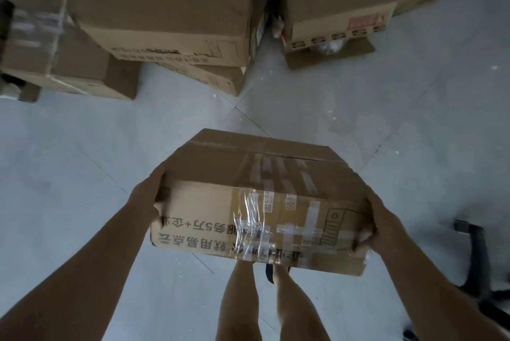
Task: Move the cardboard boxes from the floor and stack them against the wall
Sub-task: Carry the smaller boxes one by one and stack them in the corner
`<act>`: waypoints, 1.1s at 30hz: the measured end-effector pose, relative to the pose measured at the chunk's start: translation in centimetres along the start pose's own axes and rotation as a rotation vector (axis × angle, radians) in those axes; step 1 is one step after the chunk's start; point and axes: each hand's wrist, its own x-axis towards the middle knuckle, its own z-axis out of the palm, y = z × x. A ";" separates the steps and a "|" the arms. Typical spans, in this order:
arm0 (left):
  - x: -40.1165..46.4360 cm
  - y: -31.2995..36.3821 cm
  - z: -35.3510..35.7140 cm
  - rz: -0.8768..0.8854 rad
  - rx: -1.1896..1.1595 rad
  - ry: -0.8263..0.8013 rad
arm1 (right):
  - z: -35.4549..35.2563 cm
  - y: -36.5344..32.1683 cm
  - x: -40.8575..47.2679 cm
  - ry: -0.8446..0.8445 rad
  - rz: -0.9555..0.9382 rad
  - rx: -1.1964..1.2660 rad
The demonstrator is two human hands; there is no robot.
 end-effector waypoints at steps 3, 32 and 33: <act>-3.9 -1.4 -5.4 0.077 -0.107 0.027 | -0.3 -0.2 -5.4 -0.102 -0.088 -0.039; -29.8 -41.8 -46.5 0.277 -1.355 0.733 | 12.5 26.2 -45.3 -0.965 -0.792 -0.702; -30.1 -43.7 -48.1 0.278 -1.385 0.770 | 13.1 28.8 -46.4 -0.993 -0.796 -0.721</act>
